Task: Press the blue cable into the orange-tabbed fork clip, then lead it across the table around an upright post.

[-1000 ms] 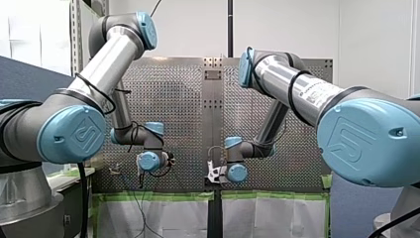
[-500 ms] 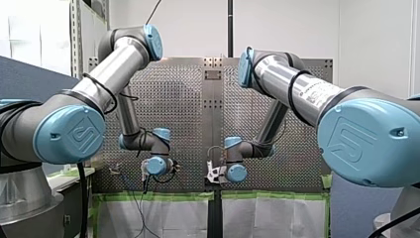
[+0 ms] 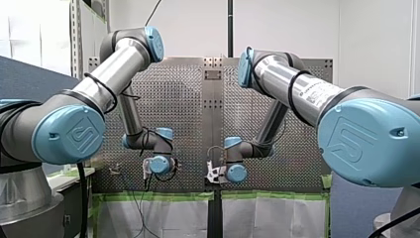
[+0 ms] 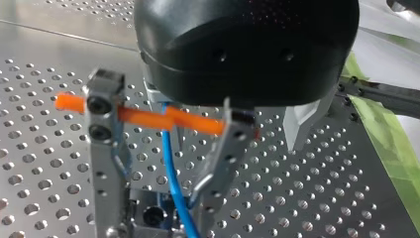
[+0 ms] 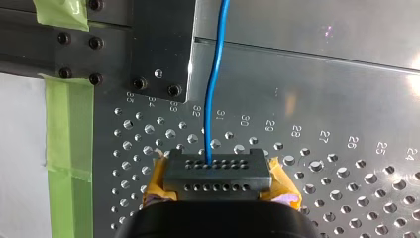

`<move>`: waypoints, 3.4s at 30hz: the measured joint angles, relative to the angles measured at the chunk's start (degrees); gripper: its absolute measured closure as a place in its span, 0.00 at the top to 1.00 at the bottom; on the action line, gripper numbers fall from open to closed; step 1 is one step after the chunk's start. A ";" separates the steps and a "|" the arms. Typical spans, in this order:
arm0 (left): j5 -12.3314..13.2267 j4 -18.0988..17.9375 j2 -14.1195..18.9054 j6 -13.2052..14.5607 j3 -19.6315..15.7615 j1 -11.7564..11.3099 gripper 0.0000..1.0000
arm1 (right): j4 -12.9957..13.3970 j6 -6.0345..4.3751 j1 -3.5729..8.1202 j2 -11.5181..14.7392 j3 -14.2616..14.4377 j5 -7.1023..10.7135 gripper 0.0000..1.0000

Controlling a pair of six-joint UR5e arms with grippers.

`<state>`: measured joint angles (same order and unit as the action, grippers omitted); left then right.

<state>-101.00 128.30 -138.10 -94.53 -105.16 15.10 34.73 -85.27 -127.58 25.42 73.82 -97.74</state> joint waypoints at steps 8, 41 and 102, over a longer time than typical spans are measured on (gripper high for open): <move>-0.27 3.05 0.00 1.78 1.96 0.59 1.00 | 0.00 -0.03 0.01 -0.02 0.02 0.00 0.00; -15.74 5.92 1.67 7.77 4.10 7.26 1.00 | 0.08 -0.09 0.42 -0.19 0.03 0.00 0.00; -19.29 12.90 1.56 8.84 6.21 8.56 0.00 | -0.22 -0.09 -0.09 -0.22 0.04 0.29 0.00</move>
<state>-120.29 141.21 -136.54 -85.69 -98.95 23.66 34.51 -85.36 -127.67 25.20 73.86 -97.45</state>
